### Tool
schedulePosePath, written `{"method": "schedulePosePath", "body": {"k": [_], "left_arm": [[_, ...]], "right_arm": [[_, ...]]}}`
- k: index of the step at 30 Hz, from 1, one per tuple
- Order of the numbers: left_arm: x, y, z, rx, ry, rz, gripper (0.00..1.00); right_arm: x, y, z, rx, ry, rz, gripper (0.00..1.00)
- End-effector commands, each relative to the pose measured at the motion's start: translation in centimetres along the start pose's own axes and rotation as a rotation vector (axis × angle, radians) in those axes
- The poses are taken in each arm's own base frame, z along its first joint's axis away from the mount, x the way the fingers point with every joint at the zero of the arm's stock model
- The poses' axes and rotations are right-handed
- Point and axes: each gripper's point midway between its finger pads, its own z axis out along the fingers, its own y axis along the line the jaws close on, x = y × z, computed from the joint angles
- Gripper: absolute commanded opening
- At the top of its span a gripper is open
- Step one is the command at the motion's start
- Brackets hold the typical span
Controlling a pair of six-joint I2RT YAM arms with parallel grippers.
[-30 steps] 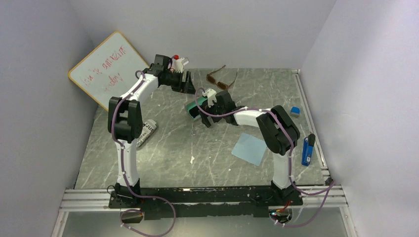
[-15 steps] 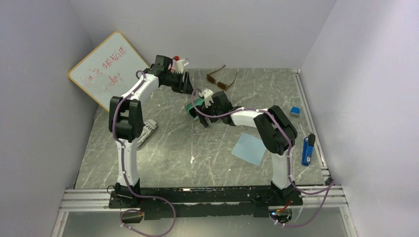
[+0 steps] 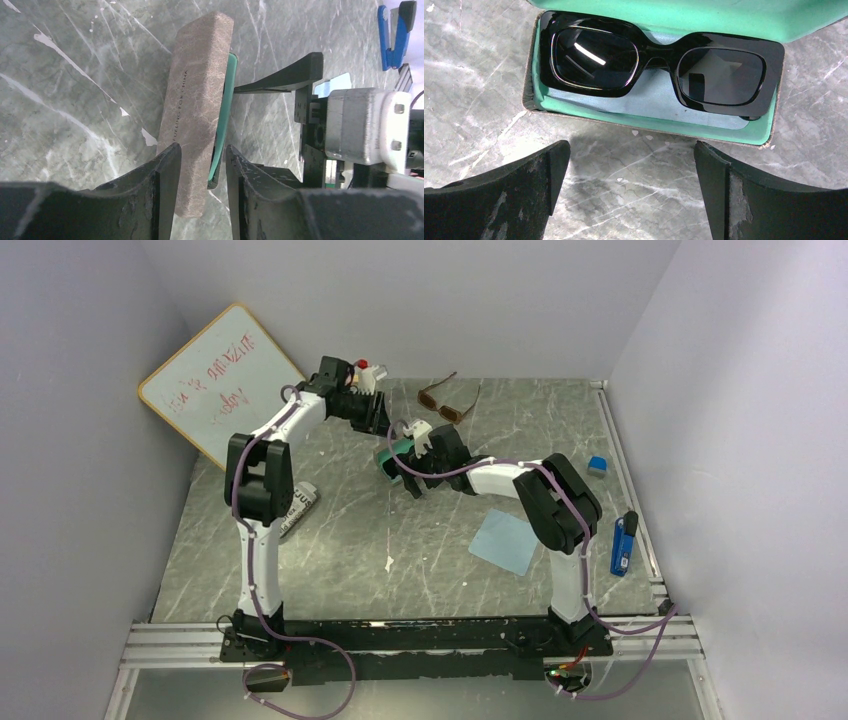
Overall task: Organize the sunglasses
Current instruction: Adjust the sunglasses case at the center of the board, then close the sunglasses case at the center of the board.
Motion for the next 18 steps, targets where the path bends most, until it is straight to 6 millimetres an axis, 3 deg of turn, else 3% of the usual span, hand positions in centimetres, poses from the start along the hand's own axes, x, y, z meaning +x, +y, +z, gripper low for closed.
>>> {"method": "schedulePosePath", "body": {"k": [1, 18], "left_arm": [[0.6, 0.0, 0.7, 0.019, 0.020, 0.047, 0.43], [1.6, -0.5, 1.3, 0.031, 0.040, 0.065, 0.17]], "right_arm": [[0.4, -0.1, 0.2, 0.005, 0.022, 0.022, 1.00], [0.6, 0.1, 0.5, -0.007, 0.032, 0.031, 1.00]]}}
